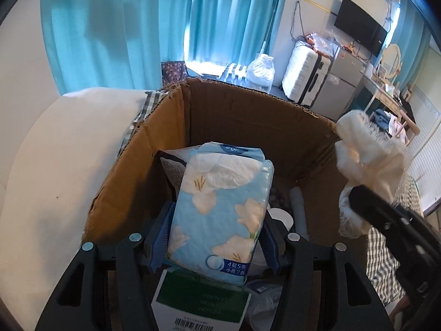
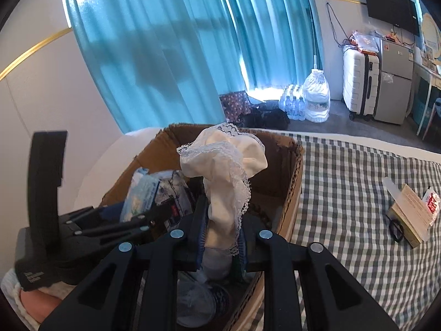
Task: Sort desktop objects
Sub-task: 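Carry the tissue pack and lace cloth into the cardboard box, release both, then withdraw both grippers from the box back toward the remaining items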
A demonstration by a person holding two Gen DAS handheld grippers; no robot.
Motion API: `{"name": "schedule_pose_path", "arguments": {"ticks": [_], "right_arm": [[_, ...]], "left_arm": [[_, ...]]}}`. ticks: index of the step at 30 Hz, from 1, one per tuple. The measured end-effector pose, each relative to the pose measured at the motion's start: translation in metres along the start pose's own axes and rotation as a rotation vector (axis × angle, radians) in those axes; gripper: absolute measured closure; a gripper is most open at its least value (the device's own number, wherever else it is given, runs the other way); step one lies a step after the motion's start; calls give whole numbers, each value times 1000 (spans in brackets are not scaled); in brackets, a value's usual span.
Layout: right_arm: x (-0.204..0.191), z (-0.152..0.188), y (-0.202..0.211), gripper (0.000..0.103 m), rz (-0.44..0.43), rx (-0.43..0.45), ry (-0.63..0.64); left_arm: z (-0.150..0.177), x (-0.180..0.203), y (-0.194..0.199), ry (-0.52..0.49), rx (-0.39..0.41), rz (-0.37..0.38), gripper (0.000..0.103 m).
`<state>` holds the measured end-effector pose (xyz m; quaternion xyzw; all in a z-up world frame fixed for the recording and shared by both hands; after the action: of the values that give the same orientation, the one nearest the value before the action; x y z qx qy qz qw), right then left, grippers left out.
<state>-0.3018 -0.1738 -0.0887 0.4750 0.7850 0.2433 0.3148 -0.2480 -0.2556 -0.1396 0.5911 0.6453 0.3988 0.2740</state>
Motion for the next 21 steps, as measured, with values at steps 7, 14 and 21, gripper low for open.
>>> {"name": "schedule_pose_path", "arguments": {"ticks": [7,14,21], "right_arm": [[14,-10,28,34,33,88,-53],[23,-14,88,33,65,171,-64],[55,0,160,24,143,251,-78]], "left_arm": [[4,5,13,-14,18,-18,16],[7,20,59,-48,69,-79,8],[17,62,119,-97,170,-69,0]]}}
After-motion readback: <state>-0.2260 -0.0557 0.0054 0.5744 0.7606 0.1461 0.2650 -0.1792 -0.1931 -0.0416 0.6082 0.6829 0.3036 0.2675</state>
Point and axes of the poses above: each gripper's, at about its wrist camera, not at the fingertips, and y roughly against the way its jaws point, x to its right, z to its underside, the point moved 9 cm from there along -y, roughly the way its jaws point, and after that the axes turned 4 degrees about -x, right-handed, at the moved point
